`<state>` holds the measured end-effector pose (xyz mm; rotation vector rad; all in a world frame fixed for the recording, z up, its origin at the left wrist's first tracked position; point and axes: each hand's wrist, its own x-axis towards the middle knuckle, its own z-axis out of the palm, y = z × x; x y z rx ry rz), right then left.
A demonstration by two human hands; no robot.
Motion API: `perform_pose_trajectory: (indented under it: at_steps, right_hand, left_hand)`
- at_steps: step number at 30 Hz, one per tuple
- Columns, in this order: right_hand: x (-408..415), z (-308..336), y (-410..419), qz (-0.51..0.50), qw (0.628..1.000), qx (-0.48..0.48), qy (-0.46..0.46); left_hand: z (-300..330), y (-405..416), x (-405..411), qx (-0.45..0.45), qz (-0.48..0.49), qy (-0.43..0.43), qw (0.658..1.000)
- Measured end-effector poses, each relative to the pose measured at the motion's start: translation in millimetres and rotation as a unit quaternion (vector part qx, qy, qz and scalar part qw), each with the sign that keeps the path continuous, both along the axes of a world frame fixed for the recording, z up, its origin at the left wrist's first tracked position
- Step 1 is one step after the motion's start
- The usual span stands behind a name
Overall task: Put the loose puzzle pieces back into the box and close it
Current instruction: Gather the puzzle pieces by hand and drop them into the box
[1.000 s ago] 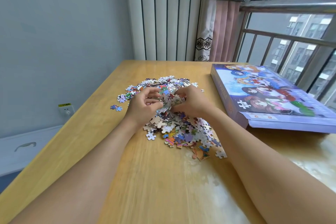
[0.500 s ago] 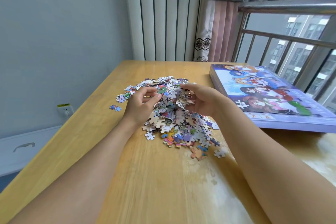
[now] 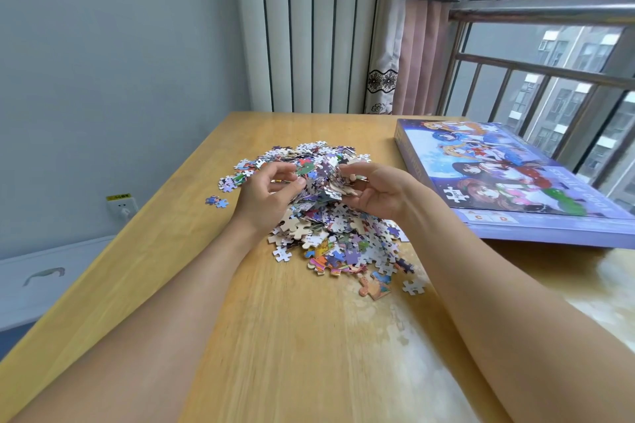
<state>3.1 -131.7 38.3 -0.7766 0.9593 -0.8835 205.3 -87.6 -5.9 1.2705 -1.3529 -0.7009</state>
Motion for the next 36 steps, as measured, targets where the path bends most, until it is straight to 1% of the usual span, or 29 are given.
perform_pose_trajectory:
  at_steps: [3, 7, 11, 14, 18, 23, 25, 27, 29, 32, 34, 36]
  right_hand:
    - [2, 2, 2, 0.013, 1.0, -0.015, 0.013]
    - [5, 2, 1, 0.056, 0.998, -0.02, 0.026]
    - [9, 3, 6, 0.093, 0.995, -0.034, 0.024]
    - [9, 2, 6, 0.076, 0.996, -0.033, 0.033]
    - [4, 3, 3, 0.035, 0.997, -0.034, 0.058]
    - [-2, 6, 10, 0.022, 0.997, -0.03, 0.068]
    - [-8, 3, 16, 0.026, 0.995, -0.043, 0.088]
    - [-16, 2, 25, 0.025, 0.993, -0.054, 0.105]
    - [-25, 7, 35, 0.015, 0.994, -0.054, 0.098]
    - [-41, 22, 52, 0.0, 0.997, -0.045, 0.061]
    - [-55, 32, 61, -0.012, 0.997, -0.048, 0.051]
    - [-69, 40, 66, -0.023, 0.997, -0.055, 0.053]
  left_hand:
    - [1, 1, -1, -0.01, -0.001, -0.031, 0.999]
    - [1, 2, -4, -0.035, 0.004, -0.07, 0.997]
    - [2, 0, -4, -0.07, -0.002, -0.075, 0.995]
    - [2, 1, -4, -0.072, -0.005, -0.079, 0.994]
    - [3, 2, -4, -0.044, 0.005, -0.062, 0.997]
    - [4, 3, -3, -0.009, 0.02, -0.061, 0.998]
    - [3, 5, -3, 0.0, 0.017, -0.082, 0.996]
    - [3, 6, -4, -0.001, 0.03, -0.132, 0.991]
    - [4, 8, -5, -0.015, 0.057, -0.162, 0.985]
    - [9, 16, -12, -0.063, 0.084, -0.157, 0.982]
    - [13, 24, -24, -0.107, 0.074, -0.156, 0.979]
    - [20, 30, -39, -0.13, 0.037, -0.178, 0.975]
